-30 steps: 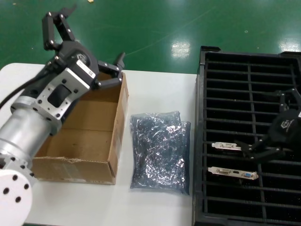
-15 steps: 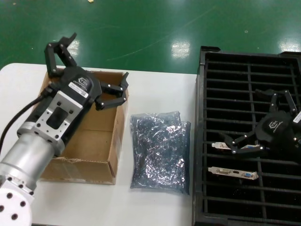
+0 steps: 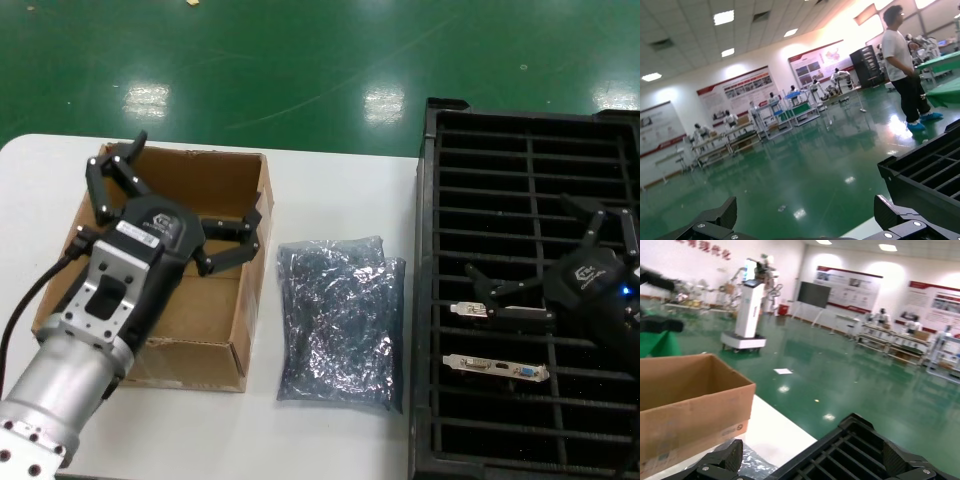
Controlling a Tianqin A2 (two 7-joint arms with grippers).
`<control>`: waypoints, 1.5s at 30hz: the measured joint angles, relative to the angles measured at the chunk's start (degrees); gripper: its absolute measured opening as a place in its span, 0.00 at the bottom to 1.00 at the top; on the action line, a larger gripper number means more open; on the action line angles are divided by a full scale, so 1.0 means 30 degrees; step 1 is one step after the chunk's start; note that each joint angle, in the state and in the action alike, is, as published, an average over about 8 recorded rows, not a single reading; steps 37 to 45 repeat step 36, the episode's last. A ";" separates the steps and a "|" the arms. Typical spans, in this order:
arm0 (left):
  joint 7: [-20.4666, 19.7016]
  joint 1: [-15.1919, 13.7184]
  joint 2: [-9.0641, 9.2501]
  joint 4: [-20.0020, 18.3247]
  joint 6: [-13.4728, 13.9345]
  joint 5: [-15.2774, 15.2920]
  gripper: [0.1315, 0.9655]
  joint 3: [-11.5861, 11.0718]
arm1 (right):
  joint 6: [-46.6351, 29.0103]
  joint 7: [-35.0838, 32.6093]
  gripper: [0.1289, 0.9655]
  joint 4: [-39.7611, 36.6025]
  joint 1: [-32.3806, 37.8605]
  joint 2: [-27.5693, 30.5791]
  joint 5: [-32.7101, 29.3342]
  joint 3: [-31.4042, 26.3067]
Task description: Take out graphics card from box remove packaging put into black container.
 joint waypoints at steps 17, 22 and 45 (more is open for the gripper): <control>0.2088 0.2069 -0.0043 0.1521 -0.2389 -0.5588 1.00 0.0060 | 0.4476 -0.2307 1.00 -0.0221 -0.2883 -0.2235 0.2598 0.0892; 0.2703 0.2682 -0.0055 0.1969 -0.3094 -0.7234 1.00 0.0078 | 0.5800 -0.2991 1.00 -0.0284 -0.3733 -0.2894 0.3365 0.1155; 0.3785 0.3749 -0.0078 0.2754 -0.4325 -1.0110 1.00 0.0109 | 0.8124 -0.4191 1.00 -0.0397 -0.5219 -0.4045 0.4705 0.1615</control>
